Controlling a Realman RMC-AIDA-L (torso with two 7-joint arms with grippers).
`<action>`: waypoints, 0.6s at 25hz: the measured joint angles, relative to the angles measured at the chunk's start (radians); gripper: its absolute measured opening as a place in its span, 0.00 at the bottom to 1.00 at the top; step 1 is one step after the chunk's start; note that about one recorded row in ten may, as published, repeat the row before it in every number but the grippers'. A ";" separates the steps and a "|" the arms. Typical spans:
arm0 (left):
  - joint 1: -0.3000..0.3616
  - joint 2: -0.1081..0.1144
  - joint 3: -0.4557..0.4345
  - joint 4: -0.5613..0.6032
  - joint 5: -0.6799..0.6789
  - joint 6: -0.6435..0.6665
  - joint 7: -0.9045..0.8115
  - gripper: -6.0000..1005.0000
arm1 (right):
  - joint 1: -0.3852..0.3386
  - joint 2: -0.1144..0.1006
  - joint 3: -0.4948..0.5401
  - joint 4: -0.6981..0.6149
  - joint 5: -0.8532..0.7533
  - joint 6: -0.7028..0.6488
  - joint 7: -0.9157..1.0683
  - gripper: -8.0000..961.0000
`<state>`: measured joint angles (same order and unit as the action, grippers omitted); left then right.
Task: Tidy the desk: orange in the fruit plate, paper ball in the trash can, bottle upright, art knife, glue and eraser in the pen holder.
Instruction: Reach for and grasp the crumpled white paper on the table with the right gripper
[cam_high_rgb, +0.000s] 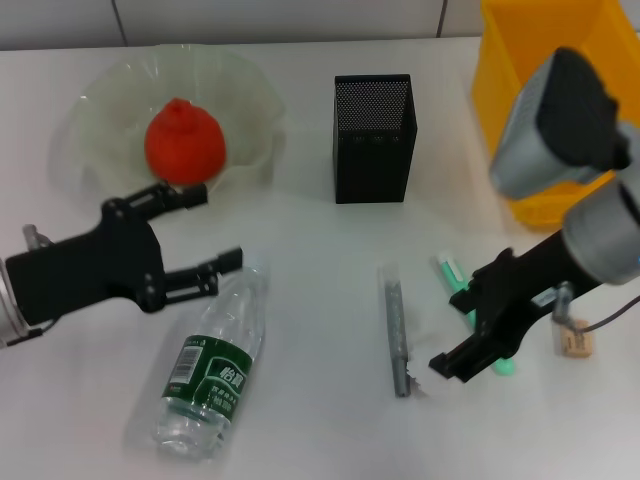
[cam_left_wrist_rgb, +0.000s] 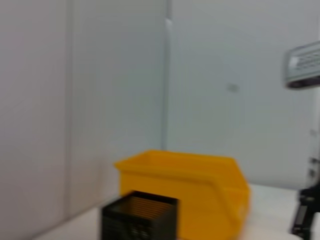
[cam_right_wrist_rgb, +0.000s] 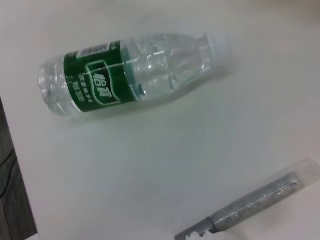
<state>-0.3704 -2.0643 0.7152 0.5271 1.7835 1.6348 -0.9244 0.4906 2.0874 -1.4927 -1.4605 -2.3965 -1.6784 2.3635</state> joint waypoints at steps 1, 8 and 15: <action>0.001 0.000 0.040 0.008 0.002 0.000 -0.002 0.84 | 0.006 0.000 -0.039 0.027 -0.001 0.030 0.010 0.87; 0.004 -0.001 0.113 0.027 0.008 0.008 -0.008 0.84 | 0.024 0.001 -0.133 0.100 -0.004 0.116 0.039 0.87; 0.014 0.001 0.146 0.051 0.008 0.036 -0.008 0.83 | 0.046 -0.001 -0.165 0.155 -0.007 0.147 0.049 0.87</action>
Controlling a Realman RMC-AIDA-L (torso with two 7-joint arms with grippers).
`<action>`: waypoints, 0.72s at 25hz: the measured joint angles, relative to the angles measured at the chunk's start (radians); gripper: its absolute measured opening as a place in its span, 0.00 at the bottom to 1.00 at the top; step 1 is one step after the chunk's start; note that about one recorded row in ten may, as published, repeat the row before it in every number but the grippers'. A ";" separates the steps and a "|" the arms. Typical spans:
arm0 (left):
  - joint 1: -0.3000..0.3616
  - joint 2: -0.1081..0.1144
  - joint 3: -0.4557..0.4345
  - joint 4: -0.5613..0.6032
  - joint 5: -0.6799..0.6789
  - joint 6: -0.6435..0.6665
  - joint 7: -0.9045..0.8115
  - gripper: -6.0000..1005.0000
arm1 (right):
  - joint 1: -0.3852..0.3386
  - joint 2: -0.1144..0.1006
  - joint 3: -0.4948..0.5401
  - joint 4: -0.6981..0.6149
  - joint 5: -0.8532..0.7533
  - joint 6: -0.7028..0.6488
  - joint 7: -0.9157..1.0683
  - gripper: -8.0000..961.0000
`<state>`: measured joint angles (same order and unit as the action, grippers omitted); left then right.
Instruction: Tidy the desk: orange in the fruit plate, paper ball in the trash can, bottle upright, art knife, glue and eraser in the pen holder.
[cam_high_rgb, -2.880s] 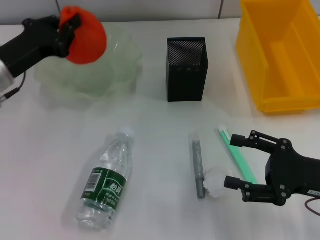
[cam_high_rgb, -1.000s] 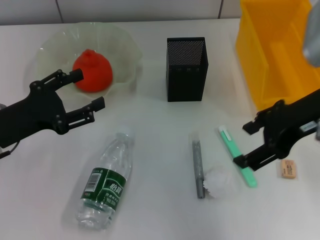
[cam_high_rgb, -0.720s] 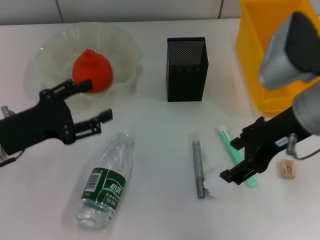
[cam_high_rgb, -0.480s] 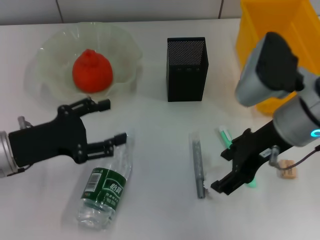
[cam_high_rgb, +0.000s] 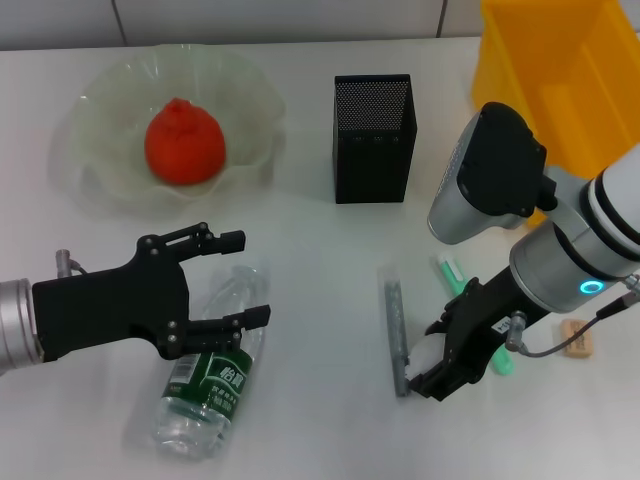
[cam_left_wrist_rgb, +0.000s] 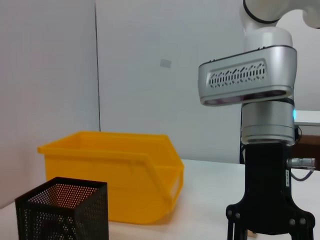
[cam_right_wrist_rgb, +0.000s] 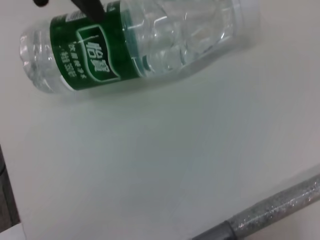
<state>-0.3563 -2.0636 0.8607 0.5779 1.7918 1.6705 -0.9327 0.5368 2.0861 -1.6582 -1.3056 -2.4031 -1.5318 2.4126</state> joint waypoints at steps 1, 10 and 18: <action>0.000 0.000 0.000 0.000 0.000 0.000 0.000 0.83 | 0.000 0.000 0.000 0.000 0.000 0.000 0.000 0.84; 0.000 0.001 0.001 0.010 0.000 0.002 0.000 0.83 | -0.021 -0.003 0.084 -0.101 -0.001 -0.061 0.022 0.58; 0.000 0.001 0.003 0.017 0.000 0.004 0.000 0.83 | -0.069 -0.003 0.380 -0.335 0.005 -0.160 0.031 0.50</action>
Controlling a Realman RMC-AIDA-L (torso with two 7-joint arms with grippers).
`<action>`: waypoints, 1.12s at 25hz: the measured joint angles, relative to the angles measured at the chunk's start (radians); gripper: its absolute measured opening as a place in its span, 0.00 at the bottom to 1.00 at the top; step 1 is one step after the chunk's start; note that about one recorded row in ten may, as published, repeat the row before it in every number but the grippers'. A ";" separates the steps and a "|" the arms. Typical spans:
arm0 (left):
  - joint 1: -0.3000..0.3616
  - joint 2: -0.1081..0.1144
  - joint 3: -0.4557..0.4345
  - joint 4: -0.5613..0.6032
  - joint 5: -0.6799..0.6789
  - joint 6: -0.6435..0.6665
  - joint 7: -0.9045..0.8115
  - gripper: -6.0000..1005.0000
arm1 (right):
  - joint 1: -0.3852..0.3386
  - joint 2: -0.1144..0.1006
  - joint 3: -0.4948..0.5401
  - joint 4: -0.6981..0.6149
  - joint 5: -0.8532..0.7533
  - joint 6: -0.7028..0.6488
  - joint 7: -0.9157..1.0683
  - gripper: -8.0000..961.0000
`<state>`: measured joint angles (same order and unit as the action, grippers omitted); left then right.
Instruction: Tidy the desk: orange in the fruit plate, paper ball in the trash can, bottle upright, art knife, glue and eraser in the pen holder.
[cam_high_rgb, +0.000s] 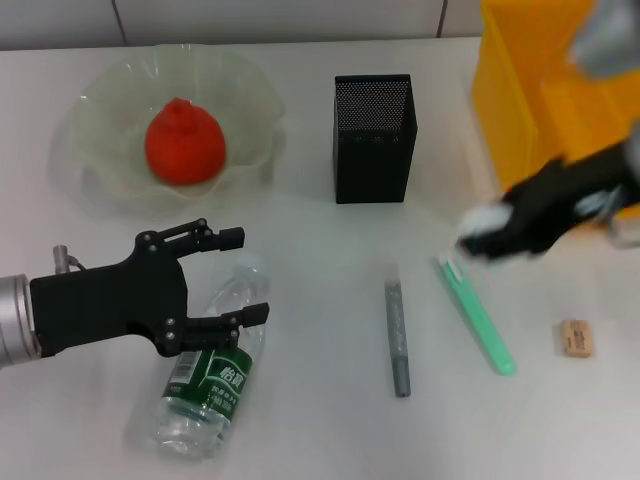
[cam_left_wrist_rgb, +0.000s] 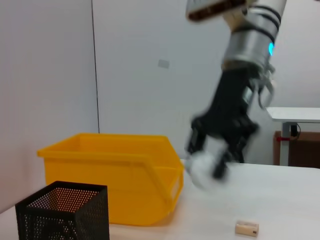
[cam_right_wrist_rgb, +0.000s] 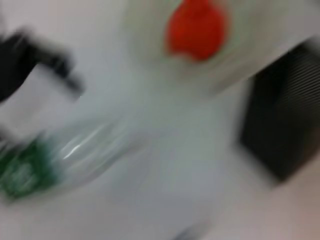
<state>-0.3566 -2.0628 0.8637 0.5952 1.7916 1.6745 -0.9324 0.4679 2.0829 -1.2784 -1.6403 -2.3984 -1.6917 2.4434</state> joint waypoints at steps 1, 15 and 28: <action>0.000 0.000 0.000 0.000 0.000 0.000 0.000 0.83 | -0.006 -0.001 0.062 -0.031 0.001 -0.005 -0.001 0.50; -0.001 -0.002 -0.002 0.002 0.001 0.002 -0.020 0.83 | -0.024 -0.003 0.447 0.108 -0.003 0.278 -0.211 0.53; -0.007 -0.012 -0.006 0.075 -0.010 -0.017 -0.224 0.83 | -0.022 -0.003 0.434 0.263 0.143 0.377 -0.321 0.77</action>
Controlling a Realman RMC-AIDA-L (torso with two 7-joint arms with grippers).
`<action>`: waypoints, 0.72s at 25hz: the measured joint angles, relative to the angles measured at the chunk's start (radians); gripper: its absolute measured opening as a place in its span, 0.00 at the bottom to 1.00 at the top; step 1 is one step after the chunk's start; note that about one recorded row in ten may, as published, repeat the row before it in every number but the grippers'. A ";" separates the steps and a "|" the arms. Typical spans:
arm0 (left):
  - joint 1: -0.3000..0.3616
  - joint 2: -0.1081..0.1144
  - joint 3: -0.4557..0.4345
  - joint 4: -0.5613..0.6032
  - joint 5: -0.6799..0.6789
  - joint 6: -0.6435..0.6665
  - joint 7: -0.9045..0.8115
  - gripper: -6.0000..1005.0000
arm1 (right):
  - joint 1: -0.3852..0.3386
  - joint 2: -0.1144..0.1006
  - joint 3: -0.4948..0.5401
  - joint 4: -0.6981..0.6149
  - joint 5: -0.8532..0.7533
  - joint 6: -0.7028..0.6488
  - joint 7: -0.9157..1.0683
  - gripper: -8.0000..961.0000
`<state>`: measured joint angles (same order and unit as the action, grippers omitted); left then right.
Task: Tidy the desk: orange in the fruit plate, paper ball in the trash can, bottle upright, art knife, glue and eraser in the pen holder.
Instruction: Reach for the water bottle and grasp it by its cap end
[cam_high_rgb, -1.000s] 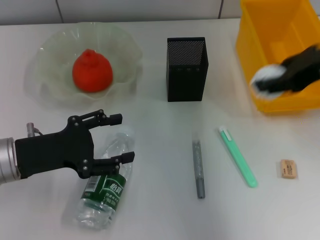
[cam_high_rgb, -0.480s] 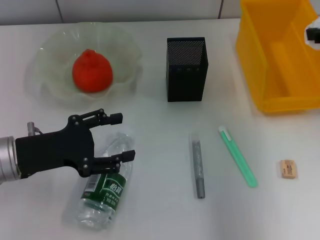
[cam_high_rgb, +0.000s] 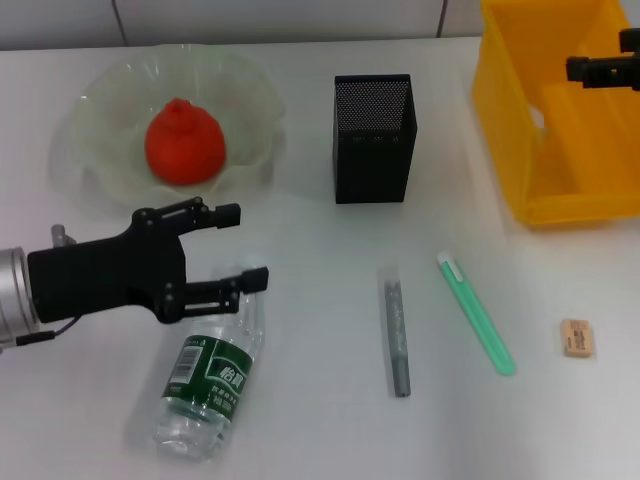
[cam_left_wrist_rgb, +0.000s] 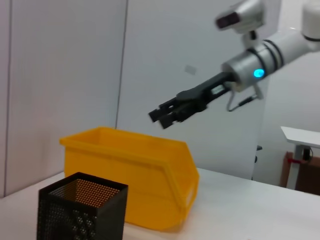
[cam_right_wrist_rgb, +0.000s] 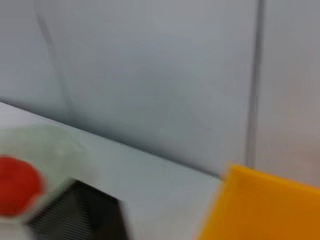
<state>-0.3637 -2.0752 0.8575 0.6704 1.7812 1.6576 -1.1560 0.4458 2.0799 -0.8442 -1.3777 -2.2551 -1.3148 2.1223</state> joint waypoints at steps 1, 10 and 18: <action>0.001 -0.002 0.002 0.017 -0.003 -0.002 -0.033 0.83 | -0.021 0.000 0.001 -0.001 0.062 -0.022 -0.047 0.80; 0.062 -0.005 0.194 0.240 -0.100 -0.097 -0.313 0.83 | -0.217 0.003 -0.001 0.158 0.476 -0.322 -0.560 0.88; 0.291 0.003 0.670 0.803 0.073 -0.548 -0.872 0.83 | -0.259 0.004 0.008 0.510 0.488 -0.426 -1.049 0.88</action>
<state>-0.0727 -2.0726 1.5270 1.4739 1.8546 1.1094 -2.0276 0.1868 2.0844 -0.8366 -0.8681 -1.7668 -1.7412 1.0737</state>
